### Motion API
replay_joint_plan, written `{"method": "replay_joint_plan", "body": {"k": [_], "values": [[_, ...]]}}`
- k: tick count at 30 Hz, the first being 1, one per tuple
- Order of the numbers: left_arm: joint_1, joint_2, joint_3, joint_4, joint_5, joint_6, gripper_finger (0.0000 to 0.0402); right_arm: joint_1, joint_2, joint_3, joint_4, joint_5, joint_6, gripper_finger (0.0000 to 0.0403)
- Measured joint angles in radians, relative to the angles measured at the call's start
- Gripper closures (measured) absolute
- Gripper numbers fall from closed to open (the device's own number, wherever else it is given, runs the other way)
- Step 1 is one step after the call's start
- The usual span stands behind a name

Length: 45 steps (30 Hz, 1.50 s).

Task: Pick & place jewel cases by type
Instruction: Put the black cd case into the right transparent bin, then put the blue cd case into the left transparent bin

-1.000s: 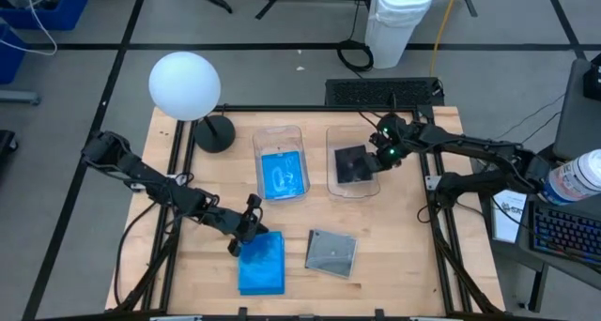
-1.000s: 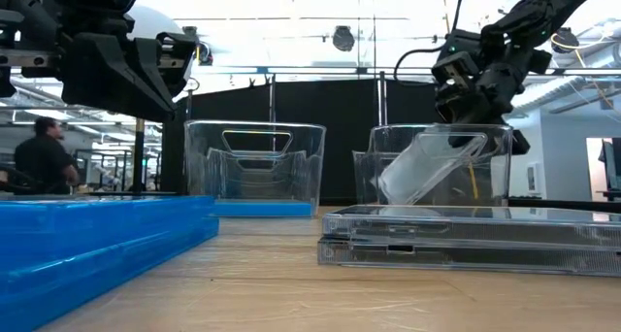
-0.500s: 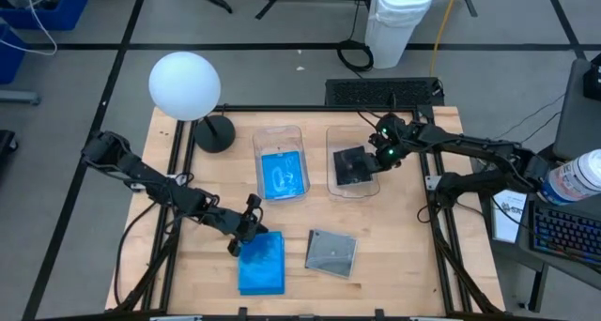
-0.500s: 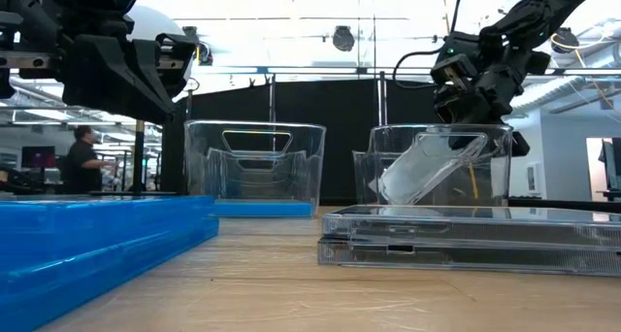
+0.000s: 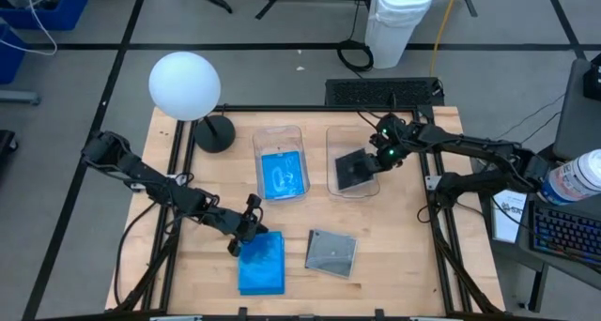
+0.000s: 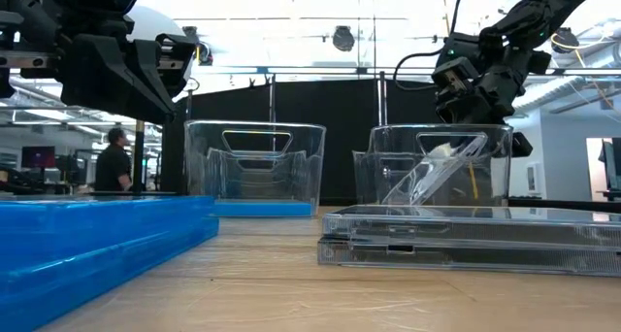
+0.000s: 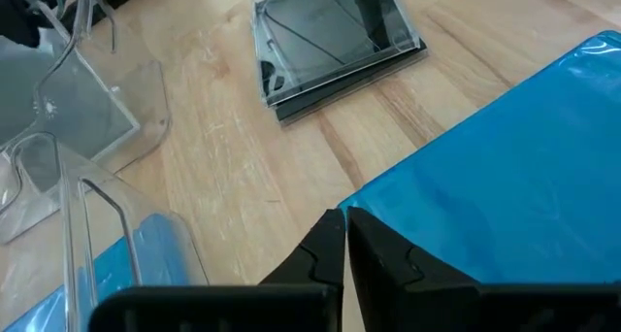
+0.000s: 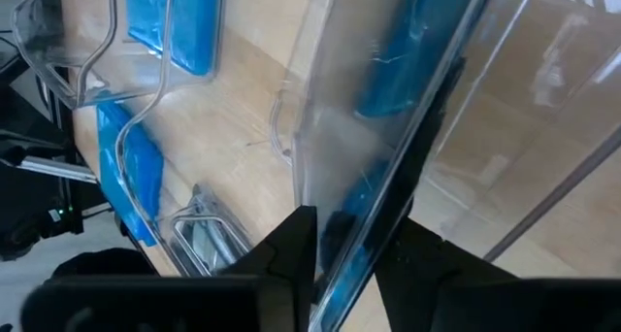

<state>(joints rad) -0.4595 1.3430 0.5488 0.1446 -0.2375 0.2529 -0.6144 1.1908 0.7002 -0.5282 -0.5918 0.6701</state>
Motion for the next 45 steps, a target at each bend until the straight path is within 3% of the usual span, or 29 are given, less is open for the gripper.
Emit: {"method": "replay_joint_plan", "body": {"k": [24,37,41,45], "values": [[0.000,0.000,0.000,-0.004,0.000,-0.015,0.0376,0.001,-0.044,0.031,-0.036,0.015,-0.038,0.0307],[0.000,0.000,0.000,0.009,0.000,-0.017,0.0376,-0.024,-0.152,0.031,-0.173,0.045,-0.107,0.0307],[0.000,0.000,0.000,0.016,-0.007,0.000,0.0376,-0.028,-0.218,0.048,-0.194,0.042,-0.190,0.0307],[0.000,0.000,0.000,0.015,-0.036,0.020,0.0376,-0.023,-0.289,0.138,-0.236,0.049,-0.385,0.0309]]}}
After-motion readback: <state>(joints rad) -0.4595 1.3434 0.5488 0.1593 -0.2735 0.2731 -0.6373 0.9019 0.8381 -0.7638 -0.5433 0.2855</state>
